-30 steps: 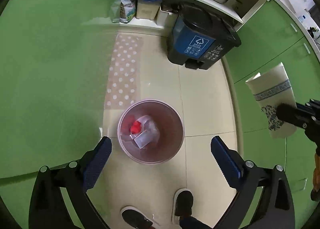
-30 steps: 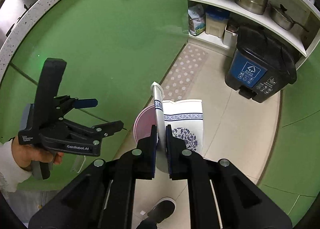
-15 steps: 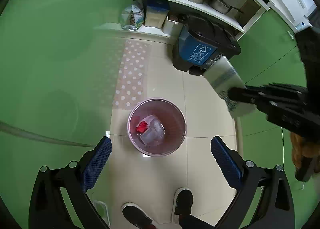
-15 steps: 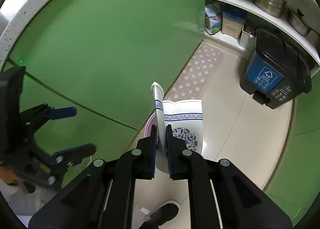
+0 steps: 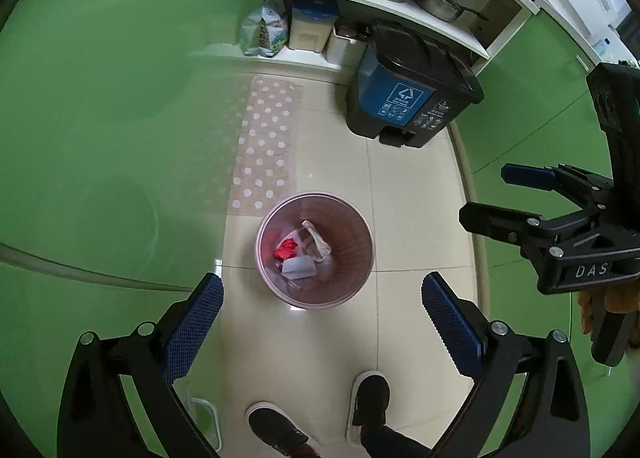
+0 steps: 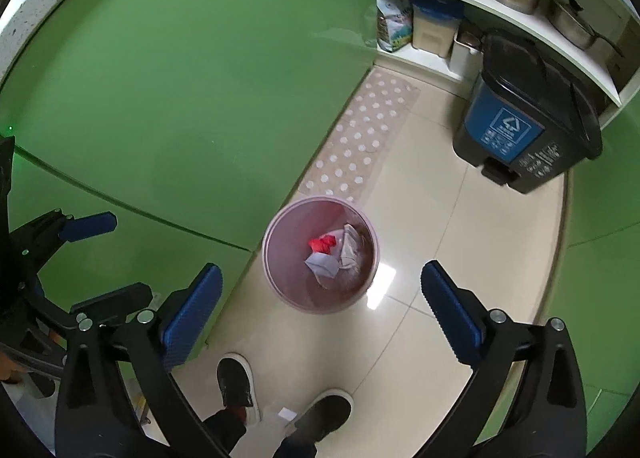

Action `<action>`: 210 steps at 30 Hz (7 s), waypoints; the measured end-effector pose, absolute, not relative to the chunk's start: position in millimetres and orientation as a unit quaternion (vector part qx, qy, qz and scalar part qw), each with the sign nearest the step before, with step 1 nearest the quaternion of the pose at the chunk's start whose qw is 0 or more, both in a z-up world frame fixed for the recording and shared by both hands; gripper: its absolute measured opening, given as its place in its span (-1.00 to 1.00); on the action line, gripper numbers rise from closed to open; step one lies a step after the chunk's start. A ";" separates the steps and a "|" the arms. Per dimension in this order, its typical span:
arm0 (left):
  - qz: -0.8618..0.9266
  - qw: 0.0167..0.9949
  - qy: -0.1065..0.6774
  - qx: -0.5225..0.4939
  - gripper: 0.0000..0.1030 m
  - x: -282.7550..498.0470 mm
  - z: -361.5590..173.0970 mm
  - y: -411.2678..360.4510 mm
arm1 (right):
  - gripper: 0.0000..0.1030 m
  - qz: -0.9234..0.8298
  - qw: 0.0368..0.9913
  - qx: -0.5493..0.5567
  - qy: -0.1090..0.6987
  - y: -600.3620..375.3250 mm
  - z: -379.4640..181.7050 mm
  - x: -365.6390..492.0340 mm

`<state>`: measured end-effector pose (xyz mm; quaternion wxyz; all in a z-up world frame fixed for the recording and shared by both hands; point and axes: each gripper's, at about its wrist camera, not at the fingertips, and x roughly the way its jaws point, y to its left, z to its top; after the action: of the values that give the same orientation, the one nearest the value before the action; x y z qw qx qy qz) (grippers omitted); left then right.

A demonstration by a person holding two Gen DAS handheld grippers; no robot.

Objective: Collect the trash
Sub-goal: 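Move both tools back to the mat, then grasp the patterned snack box with the left gripper, then grasp the brown sponge block with the right gripper while the left gripper holds the snack box, then carry box and sponge to the pink wastebasket and open both grippers over it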

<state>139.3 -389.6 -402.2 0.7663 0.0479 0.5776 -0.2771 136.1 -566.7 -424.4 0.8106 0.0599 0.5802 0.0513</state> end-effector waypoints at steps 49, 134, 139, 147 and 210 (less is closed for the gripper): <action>-0.023 0.858 0.513 -0.028 0.86 27.6 -107.8 -12.7 | 0.94 0.300 0.820 -0.080 0.481 -221.9 -73.1 60.2; -0.071 0.857 0.509 -0.043 -0.55 46.7 -97.6 -33.4 | -0.06 0.315 0.806 -0.124 0.485 -177.1 -104.9 98.5; -0.168 0.853 0.493 0.013 -0.55 49.2 -78.8 -105.3 | -0.06 0.226 0.845 -0.067 0.480 -264.0 -86.1 65.9; -0.279 0.827 0.484 0.052 -0.54 52.6 -86.3 -225.6 | -0.05 0.082 0.873 -0.003 0.481 -402.5 -93.7 20.1; -0.282 0.769 0.571 0.055 0.86 161.7 -402.6 -379.5 | 0.79 0.062 0.820 0.053 0.567 -551.9 -426.9 156.5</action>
<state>161.7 -379.5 -402.6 0.7689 0.0552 0.5711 -0.2821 156.5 -551.9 -426.9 0.8196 0.0529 0.5671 0.0616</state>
